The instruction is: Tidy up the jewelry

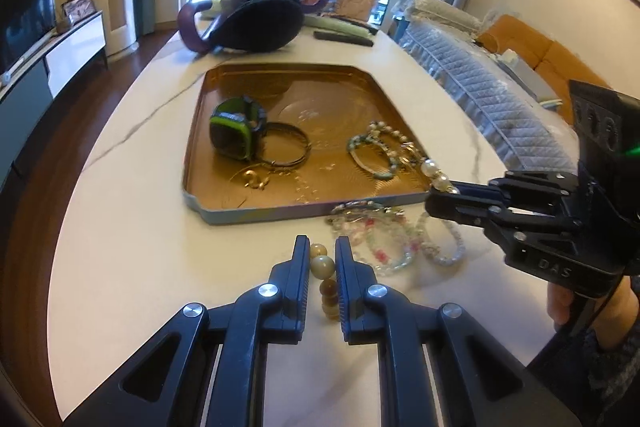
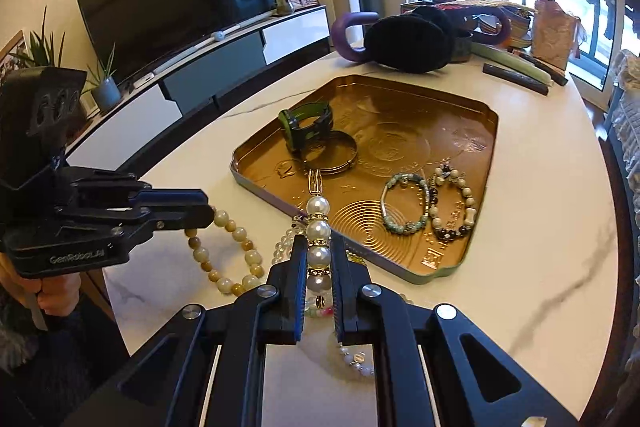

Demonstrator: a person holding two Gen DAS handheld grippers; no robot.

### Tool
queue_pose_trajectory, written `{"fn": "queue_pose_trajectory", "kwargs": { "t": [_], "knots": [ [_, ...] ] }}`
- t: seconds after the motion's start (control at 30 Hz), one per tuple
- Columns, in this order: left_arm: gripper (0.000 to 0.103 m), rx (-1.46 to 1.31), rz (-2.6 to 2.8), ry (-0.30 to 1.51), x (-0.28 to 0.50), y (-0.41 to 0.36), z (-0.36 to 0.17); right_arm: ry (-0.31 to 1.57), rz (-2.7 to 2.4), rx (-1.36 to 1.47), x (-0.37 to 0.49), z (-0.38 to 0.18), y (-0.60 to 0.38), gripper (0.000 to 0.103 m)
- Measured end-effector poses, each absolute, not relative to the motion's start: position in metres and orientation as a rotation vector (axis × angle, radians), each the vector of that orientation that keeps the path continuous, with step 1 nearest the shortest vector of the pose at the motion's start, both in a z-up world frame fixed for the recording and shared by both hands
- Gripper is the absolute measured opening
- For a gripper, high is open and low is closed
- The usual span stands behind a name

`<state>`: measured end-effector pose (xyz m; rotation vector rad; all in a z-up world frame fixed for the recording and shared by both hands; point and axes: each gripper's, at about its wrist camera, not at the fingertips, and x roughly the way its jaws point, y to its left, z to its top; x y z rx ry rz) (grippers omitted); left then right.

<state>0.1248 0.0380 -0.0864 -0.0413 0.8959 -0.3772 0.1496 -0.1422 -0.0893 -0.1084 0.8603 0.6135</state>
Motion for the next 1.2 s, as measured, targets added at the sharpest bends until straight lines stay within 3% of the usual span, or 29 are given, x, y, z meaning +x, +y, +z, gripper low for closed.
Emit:
{"fn": "queue_pose_trajectory", "kwargs": {
  "t": [0.6,1.0,1.03,1.1,1.13,1.17,1.2],
  "knots": [
    [0.013,0.056,-0.392,0.861,0.115,0.011,-0.077,0.839,0.574,-0.101,0.149,-0.085,-0.151,0.010],
    [0.017,0.111,-0.326,0.992,0.120,0.016,-0.130,0.923,0.570,-0.144,0.150,-0.117,-0.142,0.010],
    [0.021,0.104,-0.326,1.016,0.121,0.017,-0.134,0.929,0.573,-0.146,0.148,-0.119,-0.141,0.010],
    [0.043,0.100,-0.321,1.002,0.117,0.019,-0.133,0.939,0.575,-0.150,0.145,-0.123,-0.142,0.010],
    [0.074,0.101,-0.312,1.004,0.116,0.020,-0.133,0.943,0.571,-0.152,0.143,-0.125,-0.144,0.010],
    [0.095,0.102,-0.307,1.003,0.114,0.021,-0.133,0.949,0.568,-0.150,0.142,-0.126,-0.147,0.010],
    [0.097,0.106,-0.311,0.992,0.112,0.022,-0.131,0.958,0.570,-0.147,0.140,-0.128,-0.149,0.010]
  ]
}}
